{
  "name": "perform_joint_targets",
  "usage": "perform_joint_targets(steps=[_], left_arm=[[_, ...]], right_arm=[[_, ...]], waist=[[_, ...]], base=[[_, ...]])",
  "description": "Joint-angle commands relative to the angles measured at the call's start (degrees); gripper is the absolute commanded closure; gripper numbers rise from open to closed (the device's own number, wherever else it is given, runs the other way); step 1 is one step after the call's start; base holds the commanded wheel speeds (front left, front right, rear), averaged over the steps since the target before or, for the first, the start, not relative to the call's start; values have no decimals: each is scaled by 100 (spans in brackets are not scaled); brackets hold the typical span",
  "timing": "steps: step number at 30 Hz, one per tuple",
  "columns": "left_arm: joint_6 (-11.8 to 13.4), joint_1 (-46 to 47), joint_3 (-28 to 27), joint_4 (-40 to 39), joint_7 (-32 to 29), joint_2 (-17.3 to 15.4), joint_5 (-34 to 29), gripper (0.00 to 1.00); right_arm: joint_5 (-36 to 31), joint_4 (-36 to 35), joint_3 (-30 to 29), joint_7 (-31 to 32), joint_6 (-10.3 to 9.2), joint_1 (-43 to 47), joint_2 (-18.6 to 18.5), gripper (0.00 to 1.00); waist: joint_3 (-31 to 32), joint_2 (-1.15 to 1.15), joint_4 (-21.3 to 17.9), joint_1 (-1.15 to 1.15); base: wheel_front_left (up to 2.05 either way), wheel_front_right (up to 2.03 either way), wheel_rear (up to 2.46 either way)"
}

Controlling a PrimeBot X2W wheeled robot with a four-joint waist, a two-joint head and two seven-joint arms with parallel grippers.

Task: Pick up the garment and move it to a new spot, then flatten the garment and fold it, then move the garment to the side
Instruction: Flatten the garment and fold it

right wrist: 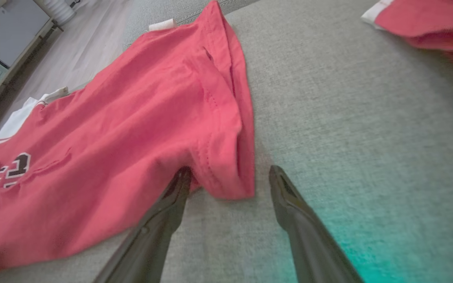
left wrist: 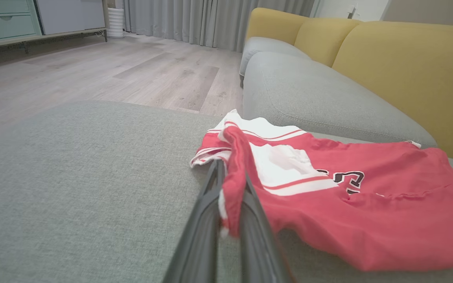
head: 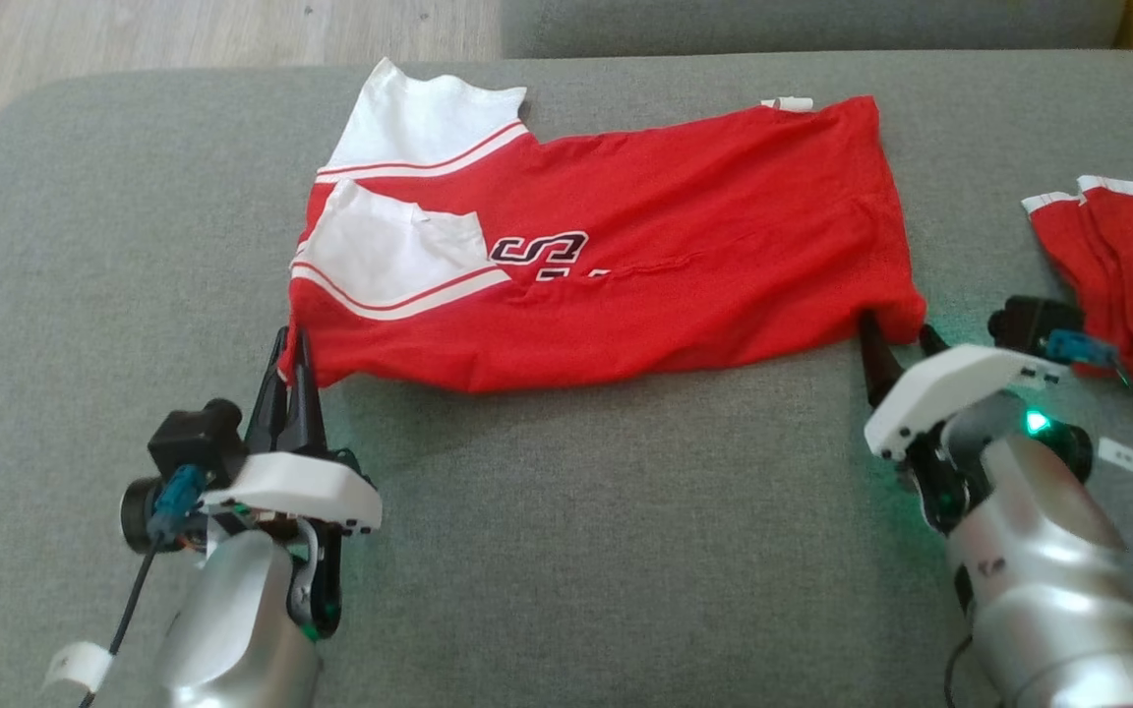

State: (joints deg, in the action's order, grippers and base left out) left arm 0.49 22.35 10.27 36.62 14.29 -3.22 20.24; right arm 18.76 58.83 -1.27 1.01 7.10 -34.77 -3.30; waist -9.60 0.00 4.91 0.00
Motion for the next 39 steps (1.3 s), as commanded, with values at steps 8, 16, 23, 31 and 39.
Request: perform_joint_targets(steps=[8,16,23,31,39], left_arm=[[-30,318,-134,-191,71,-57,-89,100],[-17,257,-241,-113,71,-131,-118,100],[1,68,-373,-99,71,-197,-137,100],[-10,-324,-441,-228,71,-218,-175,100],[-39,-905,-385,-422,71,-241,-223,100]], right_arm=[[745,735,790,-243,39,-683,42,22],[691,1255,1159,-897,39,-899,42,100],[181,1454,1020,-1338,39,-864,42,100],[119,1432,1078,-1475,39,-536,42,100],[361,1069,1479,-1346,39,132,42,100]], waist=[[-83,0,38,0],[14,0,-58,0],[279,0,-223,0],[695,0,-327,0],[1132,0,-384,0]], base=[[0,0,0],[0,0,0],[0,0,0],[0,0,0],[0,0,0]])
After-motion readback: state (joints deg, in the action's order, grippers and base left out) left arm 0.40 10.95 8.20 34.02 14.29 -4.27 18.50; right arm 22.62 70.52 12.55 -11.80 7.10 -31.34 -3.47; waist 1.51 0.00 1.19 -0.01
